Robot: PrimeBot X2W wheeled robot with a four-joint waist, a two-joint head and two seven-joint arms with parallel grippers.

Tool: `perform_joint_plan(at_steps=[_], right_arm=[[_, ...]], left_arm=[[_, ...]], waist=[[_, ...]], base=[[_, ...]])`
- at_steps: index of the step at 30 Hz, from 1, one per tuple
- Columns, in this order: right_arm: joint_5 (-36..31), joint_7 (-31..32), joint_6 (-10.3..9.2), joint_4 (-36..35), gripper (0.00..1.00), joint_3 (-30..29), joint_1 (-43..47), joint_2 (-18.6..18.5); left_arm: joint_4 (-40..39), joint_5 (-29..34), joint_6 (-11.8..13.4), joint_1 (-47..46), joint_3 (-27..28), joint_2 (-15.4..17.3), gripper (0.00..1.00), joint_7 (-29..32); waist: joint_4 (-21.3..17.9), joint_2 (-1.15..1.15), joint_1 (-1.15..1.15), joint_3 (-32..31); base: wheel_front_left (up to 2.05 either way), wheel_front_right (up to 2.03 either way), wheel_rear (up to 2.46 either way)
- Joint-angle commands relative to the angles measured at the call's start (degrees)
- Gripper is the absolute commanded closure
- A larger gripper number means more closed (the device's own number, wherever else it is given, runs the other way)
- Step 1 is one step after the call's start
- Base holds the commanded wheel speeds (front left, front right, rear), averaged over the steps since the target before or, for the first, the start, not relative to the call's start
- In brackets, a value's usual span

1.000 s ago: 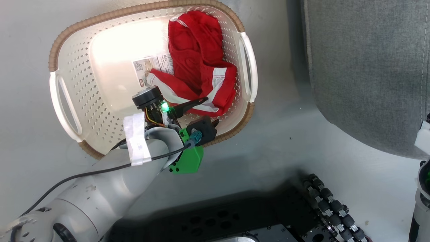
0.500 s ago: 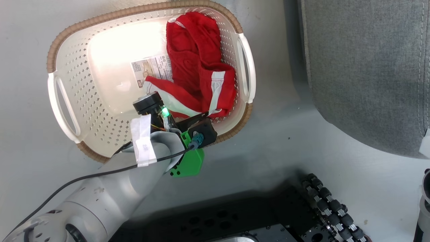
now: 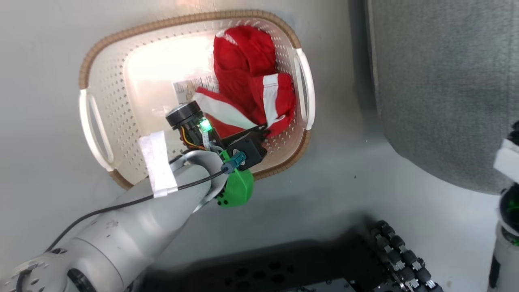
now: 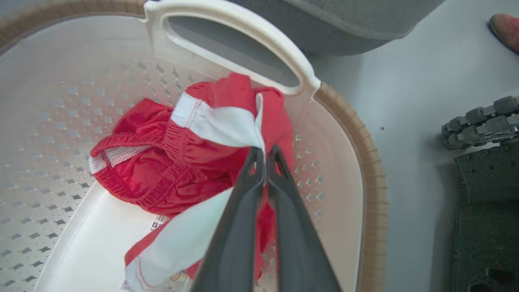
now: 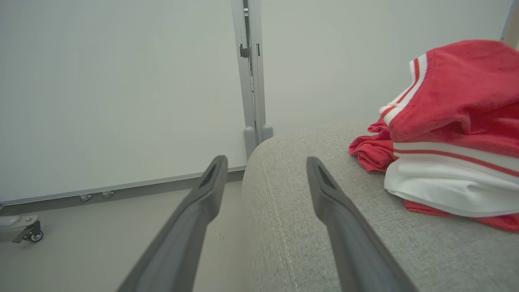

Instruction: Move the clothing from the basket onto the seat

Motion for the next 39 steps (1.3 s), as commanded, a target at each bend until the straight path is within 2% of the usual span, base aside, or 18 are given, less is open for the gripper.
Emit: perform_joint_plan(at_steps=[1, 5, 8, 13, 22, 28, 33, 39], right_arm=[[-0.5, -0.2, -0.1, 0.6, 0.0, 0.8, -0.5, 0.0], [-1.1, -0.2, -0.1, 2.5, 0.0, 2.5, 0.3, 0.0], [-2.0, -0.2, -0.1, 4.2, 0.0, 4.1, 2.0, -0.1], [-2.3, -0.2, -0.1, 8.1, 0.0, 7.3, 5.3, -0.1], [-1.5, -0.2, -0.1, 14.6, 0.0, 13.0, 11.7, -0.1], [-1.9, -0.2, -0.1, 19.2, 0.0, 17.3, 15.4, -0.1], [-2.0, -0.2, -0.09, 22.4, 0.0, 20.9, 17.9, -0.1], [-2.5, -0.2, -0.09, 23.8, 0.0, 22.7, 20.0, -0.1]], left_arm=[[-1.9, -2.6, -0.2, 1.1, 0.1, 1.2, 1.0, -0.2], [-6.6, -8.4, -0.2, 3.6, 2.6, 3.4, 1.0, -0.2], [-9.6, -11.4, -0.2, 8.0, 7.0, 3.8, 1.0, -0.2], [-13.6, -12.6, -0.2, 16.1, 16.3, 3.8, 1.0, -0.2], [-22.3, -9.0, -0.2, 30.3, 33.6, 3.0, 1.0, -0.2], [-27.6, -4.1, -0.2, 37.2, 42.1, 1.2, 1.0, -0.2], [-32.7, 0.2, -0.2, 40.7, 46.9, -0.6, 1.0, -0.2], [-38.4, 3.5, -0.2, 41.9, 48.6, -0.7, 1.0, -0.2]], waist=[[1.1, 0.0, 0.0, -5.3], [1.7, 0.0, 0.0, -11.4], [2.1, 0.0, 0.0, -16.8], [2.7, 0.0, 0.0, -25.9], [2.5, 0.0, 0.0, -40.3], [1.1, 0.0, 0.0, -48.0], [0.2, 0.0, 0.0, -52.6], [-0.8, 0.0, 0.0, -55.0]], base=[[0.0, 0.0, 0.0], [0.0, 0.0, 0.0], [0.0, 0.0, 0.0], [0.0, 0.0, 0.0], [0.0, 0.0, 0.0], [0.0, 0.0, 0.0], [0.0, 0.0, 0.0], [0.0, 0.0, 0.0]])
